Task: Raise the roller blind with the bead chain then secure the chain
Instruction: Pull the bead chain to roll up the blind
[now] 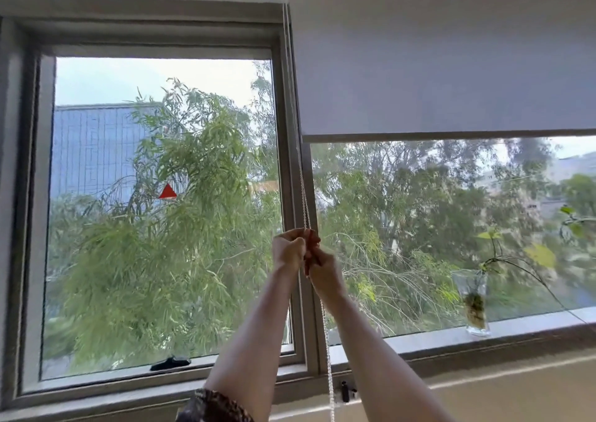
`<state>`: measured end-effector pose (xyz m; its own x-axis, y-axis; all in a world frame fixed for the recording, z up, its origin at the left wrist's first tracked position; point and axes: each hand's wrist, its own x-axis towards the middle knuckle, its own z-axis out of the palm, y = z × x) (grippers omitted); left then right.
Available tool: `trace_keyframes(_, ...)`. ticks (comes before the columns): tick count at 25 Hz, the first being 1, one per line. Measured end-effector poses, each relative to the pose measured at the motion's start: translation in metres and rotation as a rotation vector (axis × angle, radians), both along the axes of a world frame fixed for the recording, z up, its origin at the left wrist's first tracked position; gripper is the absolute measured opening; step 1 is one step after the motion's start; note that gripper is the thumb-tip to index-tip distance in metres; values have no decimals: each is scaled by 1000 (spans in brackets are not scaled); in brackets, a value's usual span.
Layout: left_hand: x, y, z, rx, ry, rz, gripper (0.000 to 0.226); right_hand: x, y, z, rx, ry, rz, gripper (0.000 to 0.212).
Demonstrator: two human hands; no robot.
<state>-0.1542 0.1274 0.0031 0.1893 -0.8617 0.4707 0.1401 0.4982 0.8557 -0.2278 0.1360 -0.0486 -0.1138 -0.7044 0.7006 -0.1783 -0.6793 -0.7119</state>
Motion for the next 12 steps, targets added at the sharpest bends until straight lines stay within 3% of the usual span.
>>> trace_keyframes(8, 4, -35, -105, 239, -49, 12, 14, -10, -6, -93, 237, 56, 39, 23)
trace_keyframes(12, 6, -44, -139, 281, -125, 44, 18, -11, -13, -120, 340, 107, 18, 27)
